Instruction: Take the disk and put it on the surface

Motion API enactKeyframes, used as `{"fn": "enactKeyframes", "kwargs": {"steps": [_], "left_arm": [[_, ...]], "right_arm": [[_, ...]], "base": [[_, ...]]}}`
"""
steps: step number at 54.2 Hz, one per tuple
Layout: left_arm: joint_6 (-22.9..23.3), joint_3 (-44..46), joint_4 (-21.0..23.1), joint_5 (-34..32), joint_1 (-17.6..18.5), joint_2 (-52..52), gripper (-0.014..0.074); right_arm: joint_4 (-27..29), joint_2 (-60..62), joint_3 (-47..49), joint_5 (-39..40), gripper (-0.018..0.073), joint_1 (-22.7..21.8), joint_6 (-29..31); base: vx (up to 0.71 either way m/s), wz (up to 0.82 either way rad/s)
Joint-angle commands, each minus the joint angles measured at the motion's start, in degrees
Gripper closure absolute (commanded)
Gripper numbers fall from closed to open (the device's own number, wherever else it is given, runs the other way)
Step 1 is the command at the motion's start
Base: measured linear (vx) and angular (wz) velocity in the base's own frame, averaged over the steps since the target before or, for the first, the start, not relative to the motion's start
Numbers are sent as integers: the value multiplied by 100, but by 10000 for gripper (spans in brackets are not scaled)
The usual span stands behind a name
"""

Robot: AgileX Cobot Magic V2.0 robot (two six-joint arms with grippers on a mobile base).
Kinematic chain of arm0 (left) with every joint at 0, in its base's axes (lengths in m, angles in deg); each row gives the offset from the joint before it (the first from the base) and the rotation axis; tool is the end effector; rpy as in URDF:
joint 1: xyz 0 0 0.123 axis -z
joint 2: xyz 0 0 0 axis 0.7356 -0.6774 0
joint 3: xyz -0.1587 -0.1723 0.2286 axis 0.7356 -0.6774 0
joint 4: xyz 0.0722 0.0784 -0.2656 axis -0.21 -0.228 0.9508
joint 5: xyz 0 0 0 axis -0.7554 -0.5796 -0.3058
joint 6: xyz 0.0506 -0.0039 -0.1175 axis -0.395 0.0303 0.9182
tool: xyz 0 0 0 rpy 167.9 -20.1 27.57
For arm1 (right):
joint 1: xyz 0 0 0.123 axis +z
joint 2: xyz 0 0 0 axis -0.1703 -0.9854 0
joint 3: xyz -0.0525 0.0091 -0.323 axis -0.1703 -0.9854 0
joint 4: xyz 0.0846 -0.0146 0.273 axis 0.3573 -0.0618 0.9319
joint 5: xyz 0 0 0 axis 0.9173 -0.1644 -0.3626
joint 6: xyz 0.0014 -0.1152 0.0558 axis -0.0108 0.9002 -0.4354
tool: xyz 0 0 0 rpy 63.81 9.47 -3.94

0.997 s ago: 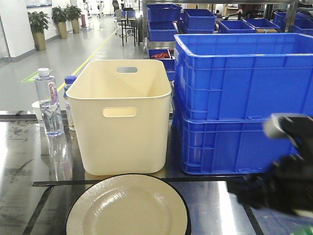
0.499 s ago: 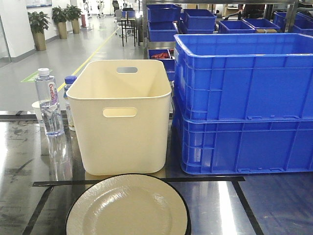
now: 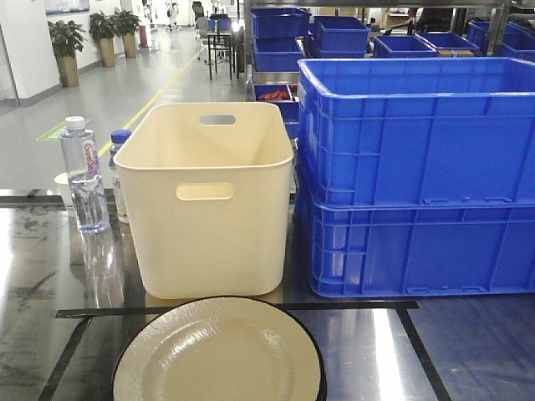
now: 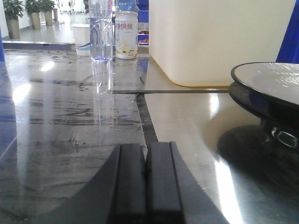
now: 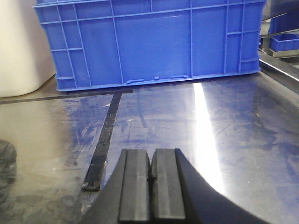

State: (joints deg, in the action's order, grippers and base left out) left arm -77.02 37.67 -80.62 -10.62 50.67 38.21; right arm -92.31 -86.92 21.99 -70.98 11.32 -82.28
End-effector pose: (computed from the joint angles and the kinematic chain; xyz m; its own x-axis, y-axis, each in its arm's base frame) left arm 0.0857 -0.0050 0.1877 -0.0696 -0.0538 -0.9961 0.0539 0.9969 -0.0577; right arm 0.0858 0.0014 0.1858 -0.0861 0.0482 -0.9951 -0.0150 0.9987 0.0497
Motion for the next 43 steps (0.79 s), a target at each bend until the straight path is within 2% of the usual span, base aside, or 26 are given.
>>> {"fn": "enactKeyframes", "kwargs": {"steps": [1, 43], "left_arm": [[42, 116, 0, -446, 19, 76, 603], [42, 116, 0, -446, 19, 76, 603]], "right_arm": [[-100, 3, -45, 493, 567, -12, 19], [-100, 0, -45, 473, 567, -12, 19]], "base": [[0, 0], [0, 0]]}}
